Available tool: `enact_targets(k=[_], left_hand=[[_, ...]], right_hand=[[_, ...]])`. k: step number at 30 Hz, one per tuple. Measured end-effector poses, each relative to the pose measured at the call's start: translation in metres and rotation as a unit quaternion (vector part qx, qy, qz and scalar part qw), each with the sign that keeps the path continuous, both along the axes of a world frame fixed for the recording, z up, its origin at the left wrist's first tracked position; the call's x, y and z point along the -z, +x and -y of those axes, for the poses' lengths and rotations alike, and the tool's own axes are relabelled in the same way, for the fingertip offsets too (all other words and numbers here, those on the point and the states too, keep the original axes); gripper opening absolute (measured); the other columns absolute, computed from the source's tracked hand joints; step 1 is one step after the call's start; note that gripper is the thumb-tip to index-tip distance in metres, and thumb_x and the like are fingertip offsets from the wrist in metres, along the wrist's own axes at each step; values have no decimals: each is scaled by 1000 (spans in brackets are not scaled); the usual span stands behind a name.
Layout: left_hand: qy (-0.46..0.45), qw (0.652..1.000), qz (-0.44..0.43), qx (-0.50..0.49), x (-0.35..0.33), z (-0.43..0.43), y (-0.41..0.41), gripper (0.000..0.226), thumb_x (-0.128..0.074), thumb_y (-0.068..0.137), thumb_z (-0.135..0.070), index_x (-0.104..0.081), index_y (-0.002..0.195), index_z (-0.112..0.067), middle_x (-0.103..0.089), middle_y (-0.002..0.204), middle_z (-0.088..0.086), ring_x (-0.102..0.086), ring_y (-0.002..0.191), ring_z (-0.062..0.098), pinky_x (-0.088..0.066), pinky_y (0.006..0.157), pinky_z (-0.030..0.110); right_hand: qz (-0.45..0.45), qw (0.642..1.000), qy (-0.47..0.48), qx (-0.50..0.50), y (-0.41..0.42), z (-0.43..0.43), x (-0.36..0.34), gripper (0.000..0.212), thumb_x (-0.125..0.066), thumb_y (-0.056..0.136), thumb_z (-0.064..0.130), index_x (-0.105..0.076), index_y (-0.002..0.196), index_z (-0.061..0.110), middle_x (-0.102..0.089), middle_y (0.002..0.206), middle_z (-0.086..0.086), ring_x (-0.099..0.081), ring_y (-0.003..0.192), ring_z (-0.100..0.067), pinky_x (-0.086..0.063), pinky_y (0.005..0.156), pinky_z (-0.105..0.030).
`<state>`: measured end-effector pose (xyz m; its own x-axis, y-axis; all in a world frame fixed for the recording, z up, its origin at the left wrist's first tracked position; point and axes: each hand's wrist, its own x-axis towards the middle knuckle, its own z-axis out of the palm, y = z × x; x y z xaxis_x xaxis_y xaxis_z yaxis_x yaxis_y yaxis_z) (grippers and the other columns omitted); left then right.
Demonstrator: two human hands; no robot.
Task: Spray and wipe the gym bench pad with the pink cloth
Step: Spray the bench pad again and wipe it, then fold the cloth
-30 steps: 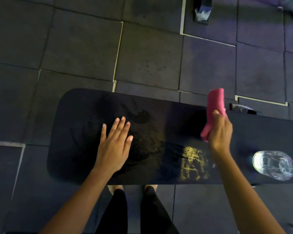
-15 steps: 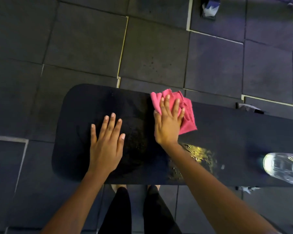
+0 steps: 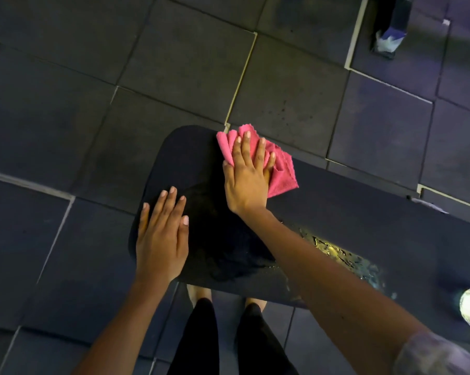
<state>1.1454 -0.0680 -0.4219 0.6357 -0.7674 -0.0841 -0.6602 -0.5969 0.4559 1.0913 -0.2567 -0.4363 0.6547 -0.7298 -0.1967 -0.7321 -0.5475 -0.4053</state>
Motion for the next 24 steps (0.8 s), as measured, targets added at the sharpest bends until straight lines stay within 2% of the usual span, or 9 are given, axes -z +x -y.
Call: enact_targets(k=[7, 10, 16, 22, 24], left_hand=[[-44, 999, 2, -30, 3, -11, 4, 46, -27, 100, -27, -51, 133, -6, -43, 146, 8, -31, 141, 19, -19, 118, 46], [-85, 995, -12, -53, 4, -16, 1, 46, -27, 100, -25, -52, 132, -4, -45, 144, 8, -34, 139, 18, -18, 118, 46], [-154, 983, 31, -97, -1, -28, -4, 43, -30, 99, -20, -50, 132, -2, -45, 142, 10, -35, 138, 21, -10, 118, 52], [-165, 979, 16, -115, -6, -39, -7, 44, -29, 99, -20, -47, 133, 1, -46, 142, 12, -36, 137, 23, -14, 116, 57], [-158, 981, 1, -114, -7, -41, -8, 45, -29, 99, -22, -47, 134, 0, -45, 143, 11, -35, 138, 23, -16, 117, 55]], right_hand=[[3, 994, 7, -108, 46, -22, 0, 60, -25, 102, 37, -6, 155, 18, 1, 164, -2, 17, 148, -29, 20, 116, -46], [-3, 983, 19, -185, 55, -29, -3, 59, -28, 103, 36, -6, 155, 19, 1, 164, -1, 17, 148, -29, 13, 119, -51], [0, 914, 3, -407, 52, -41, -10, 55, -34, 103, 33, -17, 154, 20, -10, 163, 0, 5, 150, -28, 10, 120, -45], [-15, 844, 41, -534, 6, -46, -20, 51, -38, 102, 32, -26, 152, 24, -15, 162, 5, 5, 151, -21, 4, 121, -49], [-12, 835, 80, -544, -15, -48, -24, 49, -39, 103, 29, -31, 150, 23, -19, 161, 4, 2, 151, -19, 4, 121, -48]])
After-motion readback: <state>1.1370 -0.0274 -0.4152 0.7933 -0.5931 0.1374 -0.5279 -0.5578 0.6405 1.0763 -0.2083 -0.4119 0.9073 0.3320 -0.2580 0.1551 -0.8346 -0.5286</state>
